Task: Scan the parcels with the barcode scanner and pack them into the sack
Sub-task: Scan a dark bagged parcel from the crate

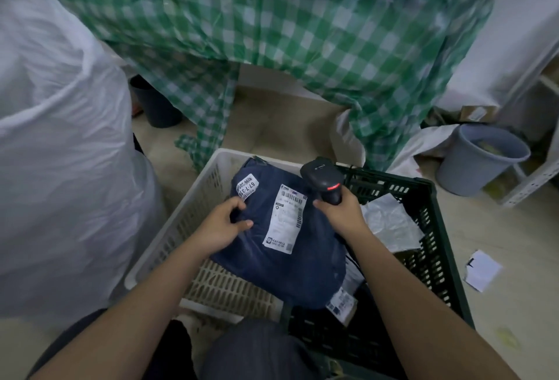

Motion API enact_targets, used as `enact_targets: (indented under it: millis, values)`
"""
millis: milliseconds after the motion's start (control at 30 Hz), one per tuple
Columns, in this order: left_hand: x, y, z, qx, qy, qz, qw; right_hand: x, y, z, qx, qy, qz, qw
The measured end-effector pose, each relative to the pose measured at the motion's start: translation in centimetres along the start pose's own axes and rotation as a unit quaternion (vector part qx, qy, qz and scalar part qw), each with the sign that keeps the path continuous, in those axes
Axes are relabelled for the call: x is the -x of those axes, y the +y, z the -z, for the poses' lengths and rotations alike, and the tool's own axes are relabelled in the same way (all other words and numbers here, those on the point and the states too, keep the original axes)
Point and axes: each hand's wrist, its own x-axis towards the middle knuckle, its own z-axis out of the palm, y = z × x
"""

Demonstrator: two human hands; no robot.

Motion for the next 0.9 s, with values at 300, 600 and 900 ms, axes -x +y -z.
enact_targets:
  millis: [300,600,900]
  values:
    - [-1.0,-1.2,2.7,-0.015,-0.044,0.081,0.996,-3.1,-0.1,-2.6,-0.031,-0.036,-0.057,0.997]
    - [-4.0,6.3,2.7,-0.21,0.095,-0.076,0.97,-2.1,-6.0,-1.8,-0.019,0.002,0.102,0.995]
    - [-1.8,7.8,5.0,-0.327,0.132,-0.078,0.933,0.4,-10.7,-2.4,0.09,0.009,0.23,0.969]
